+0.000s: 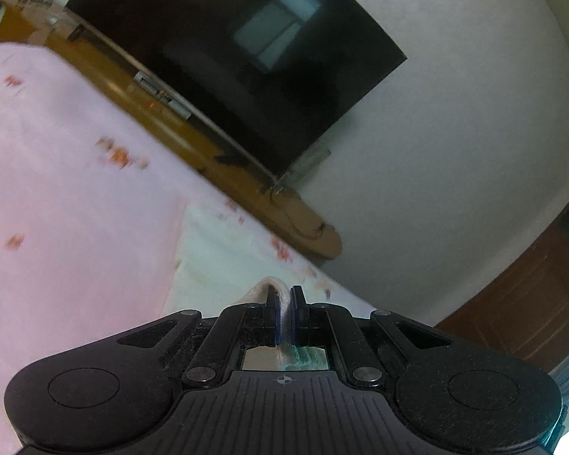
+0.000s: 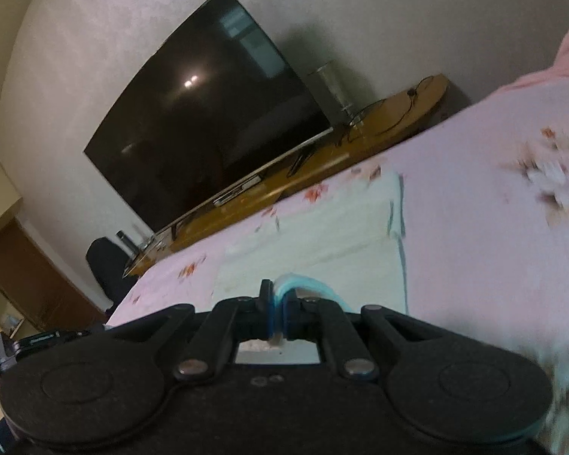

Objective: Fold small clothes
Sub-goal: 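Lower the hem onto the sweater and open both grippers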

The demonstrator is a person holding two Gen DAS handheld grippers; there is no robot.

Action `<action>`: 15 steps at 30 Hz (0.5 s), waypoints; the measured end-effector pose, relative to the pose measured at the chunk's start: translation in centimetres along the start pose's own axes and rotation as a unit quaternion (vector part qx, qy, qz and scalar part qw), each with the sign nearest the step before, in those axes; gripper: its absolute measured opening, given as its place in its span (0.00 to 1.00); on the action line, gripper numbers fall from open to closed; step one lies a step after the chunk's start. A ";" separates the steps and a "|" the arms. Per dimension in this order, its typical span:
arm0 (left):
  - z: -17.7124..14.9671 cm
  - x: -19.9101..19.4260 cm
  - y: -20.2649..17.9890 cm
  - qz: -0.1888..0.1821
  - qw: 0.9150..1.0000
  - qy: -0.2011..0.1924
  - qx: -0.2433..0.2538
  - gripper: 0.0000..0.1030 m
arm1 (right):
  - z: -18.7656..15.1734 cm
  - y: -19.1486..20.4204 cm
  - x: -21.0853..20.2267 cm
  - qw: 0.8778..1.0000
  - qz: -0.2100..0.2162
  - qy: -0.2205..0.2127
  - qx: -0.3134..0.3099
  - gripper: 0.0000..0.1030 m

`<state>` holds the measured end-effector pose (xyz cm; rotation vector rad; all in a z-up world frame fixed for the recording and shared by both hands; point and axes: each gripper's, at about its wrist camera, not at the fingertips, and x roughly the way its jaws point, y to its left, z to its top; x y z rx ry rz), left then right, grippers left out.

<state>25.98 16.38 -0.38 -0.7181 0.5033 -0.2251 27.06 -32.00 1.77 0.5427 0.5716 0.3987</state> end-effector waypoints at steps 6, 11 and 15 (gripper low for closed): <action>4.1 8.0 -0.4 0.019 1.000 0.015 0.014 0.04 | 5.2 -2.8 6.7 1.000 0.003 -0.003 0.025 0.05; 5.9 14.8 1.2 0.045 0.998 0.036 0.011 0.04 | 7.4 -5.7 12.9 0.999 -0.001 0.020 0.036 0.05; 6.5 20.3 2.7 0.065 0.996 0.055 0.017 0.04 | 8.1 -8.0 16.7 0.998 -0.004 0.040 0.046 0.05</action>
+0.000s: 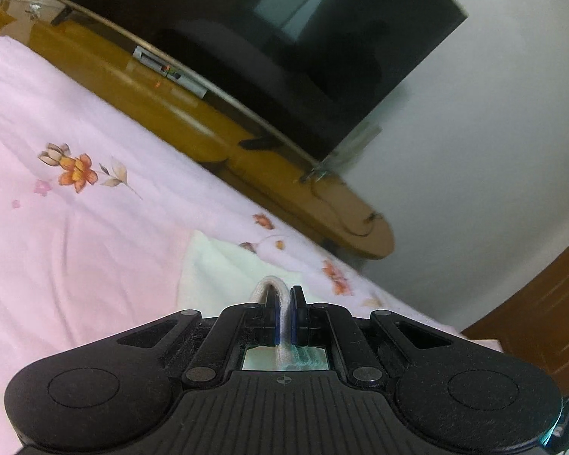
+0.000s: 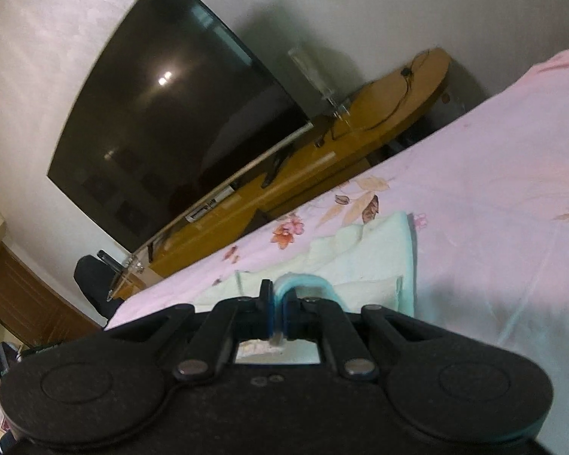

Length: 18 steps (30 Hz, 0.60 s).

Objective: Fold small clothes
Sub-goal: 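Lower the hem onto the sweater and open both grippers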

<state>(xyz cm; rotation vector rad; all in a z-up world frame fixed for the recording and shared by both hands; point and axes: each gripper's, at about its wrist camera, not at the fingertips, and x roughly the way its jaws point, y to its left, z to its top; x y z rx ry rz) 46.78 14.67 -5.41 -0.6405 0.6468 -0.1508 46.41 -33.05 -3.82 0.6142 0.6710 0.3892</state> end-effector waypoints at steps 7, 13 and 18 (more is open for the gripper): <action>-0.9 8.2 1.9 0.035 0.999 0.028 0.006 0.05 | -0.1 -4.4 5.5 0.999 -0.009 0.023 0.044 0.05; -0.8 9.3 1.9 0.010 1.000 0.005 -0.010 0.92 | -0.3 -6.7 7.2 0.998 -0.002 0.003 0.068 0.46; 0.3 8.3 0.5 0.027 0.998 -0.015 0.053 0.79 | -0.4 -6.7 5.2 0.998 0.011 -0.040 0.050 0.52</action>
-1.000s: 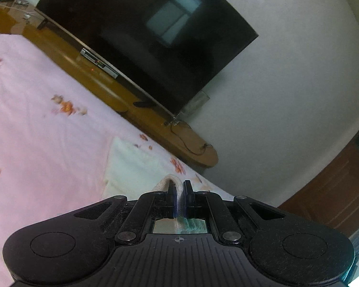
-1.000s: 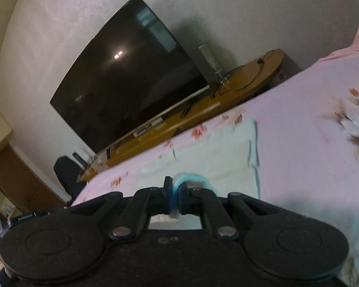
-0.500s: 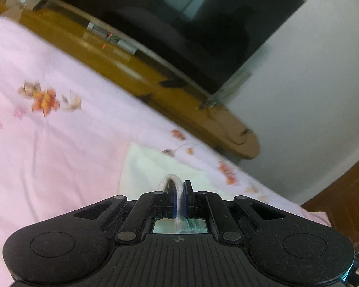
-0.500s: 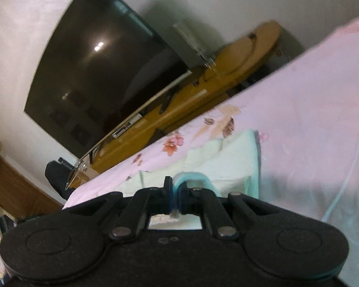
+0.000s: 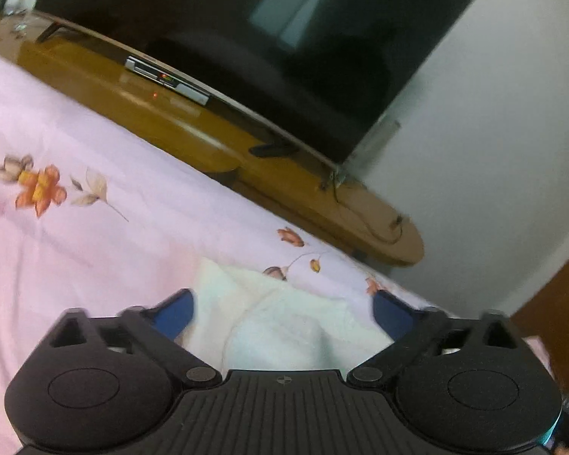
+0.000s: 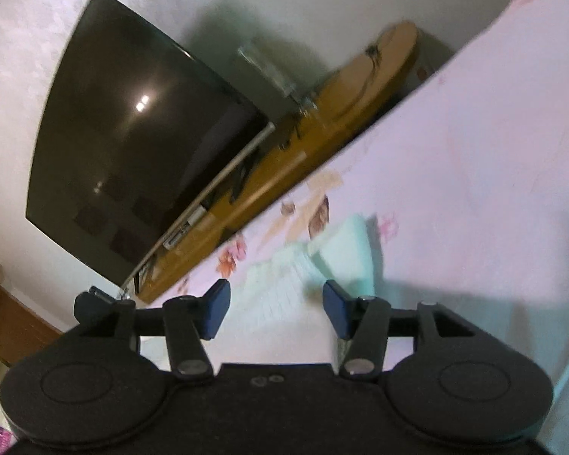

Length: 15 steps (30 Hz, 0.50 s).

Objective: Fold small clothes
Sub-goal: 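Lower the hem onto the sweater and open both grippers, then grasp the folded sweater edge with both grippers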

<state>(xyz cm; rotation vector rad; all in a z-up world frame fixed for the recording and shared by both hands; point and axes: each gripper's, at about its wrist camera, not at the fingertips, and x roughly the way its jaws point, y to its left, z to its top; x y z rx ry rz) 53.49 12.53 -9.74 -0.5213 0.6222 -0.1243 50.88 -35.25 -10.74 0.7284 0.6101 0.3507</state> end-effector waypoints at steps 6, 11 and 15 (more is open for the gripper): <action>0.8 2.2 -2.6 0.044 0.986 0.064 0.147 0.62 | 0.7 1.8 1.1 0.994 -0.044 0.027 -0.097 0.39; 0.4 3.3 -3.3 0.061 0.975 0.093 0.193 0.62 | 0.0 2.8 3.4 0.981 -0.068 0.063 -0.172 0.26; 0.1 3.2 -3.2 0.059 0.974 0.091 0.200 0.58 | -0.2 3.2 4.0 0.974 -0.079 0.068 -0.201 0.24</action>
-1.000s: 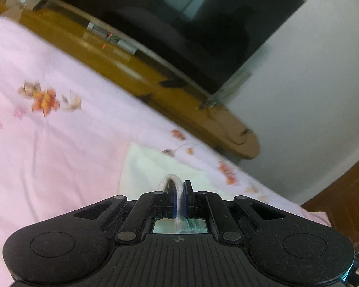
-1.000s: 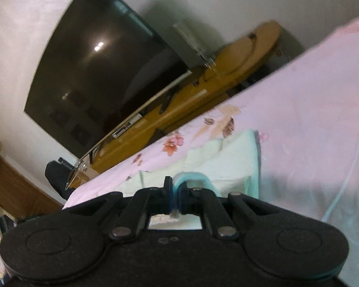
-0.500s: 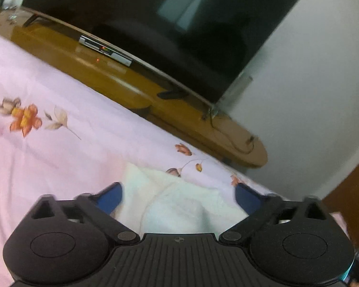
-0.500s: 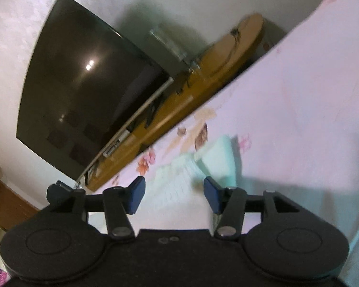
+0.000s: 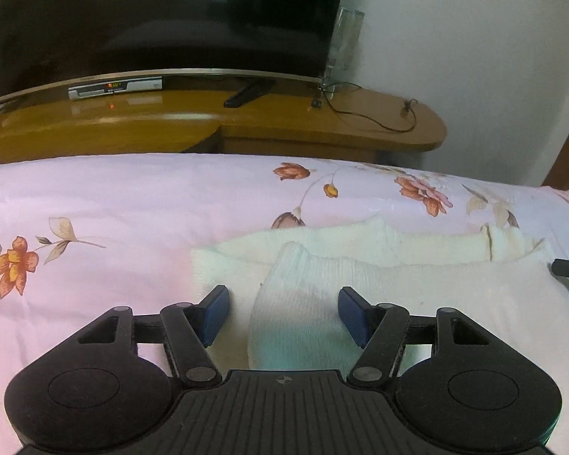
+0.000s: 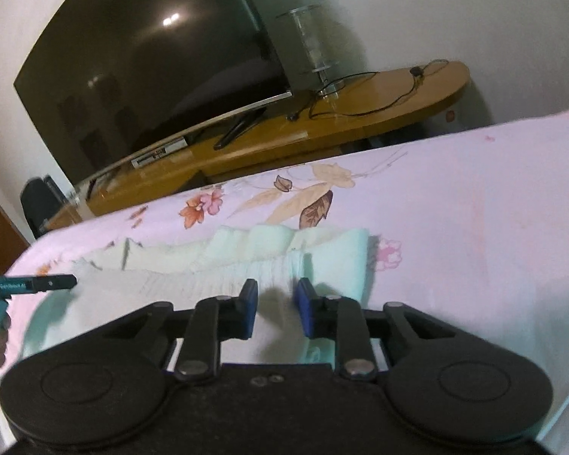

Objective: Fold small clothes
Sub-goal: 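Grasp the folded sweater edge with both grippers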

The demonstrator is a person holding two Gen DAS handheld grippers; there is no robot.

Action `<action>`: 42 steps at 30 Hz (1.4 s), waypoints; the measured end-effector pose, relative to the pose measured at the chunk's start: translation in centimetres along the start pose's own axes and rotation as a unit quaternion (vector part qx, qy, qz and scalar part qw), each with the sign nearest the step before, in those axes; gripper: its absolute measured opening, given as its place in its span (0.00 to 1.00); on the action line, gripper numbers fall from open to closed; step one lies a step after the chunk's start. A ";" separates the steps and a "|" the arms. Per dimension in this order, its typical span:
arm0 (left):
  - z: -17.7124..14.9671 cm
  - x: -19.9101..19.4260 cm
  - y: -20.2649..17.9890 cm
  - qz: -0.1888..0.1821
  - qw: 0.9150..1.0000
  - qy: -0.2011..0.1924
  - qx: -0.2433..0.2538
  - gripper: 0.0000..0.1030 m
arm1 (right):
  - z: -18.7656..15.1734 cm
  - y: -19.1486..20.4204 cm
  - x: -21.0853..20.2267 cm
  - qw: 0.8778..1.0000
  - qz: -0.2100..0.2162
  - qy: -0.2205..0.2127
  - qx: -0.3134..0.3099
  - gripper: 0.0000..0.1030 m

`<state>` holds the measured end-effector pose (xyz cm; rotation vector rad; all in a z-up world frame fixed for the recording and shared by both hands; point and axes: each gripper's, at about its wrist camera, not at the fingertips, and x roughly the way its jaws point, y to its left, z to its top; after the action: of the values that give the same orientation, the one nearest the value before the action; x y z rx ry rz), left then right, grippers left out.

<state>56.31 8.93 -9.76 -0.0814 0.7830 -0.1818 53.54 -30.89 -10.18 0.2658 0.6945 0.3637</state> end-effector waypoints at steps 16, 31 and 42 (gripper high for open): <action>0.0 -1.0 -0.9 0.005 0.999 -0.024 0.044 0.04 | 0.1 1.4 -0.4 0.996 -0.029 -0.027 -0.078 0.04; 2.2 -0.5 -0.4 0.030 0.996 -0.078 0.016 0.03 | 2.7 1.2 0.0 0.992 -0.047 -0.093 -0.068 0.04; 1.5 2.2 -0.2 0.043 0.997 -0.069 0.006 0.03 | 0.9 -0.2 2.8 0.994 -0.081 -0.062 -0.045 0.04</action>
<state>58.87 8.37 -10.18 -0.0481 0.6471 -0.0992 56.17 -30.00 -11.25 0.1430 0.5716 0.2209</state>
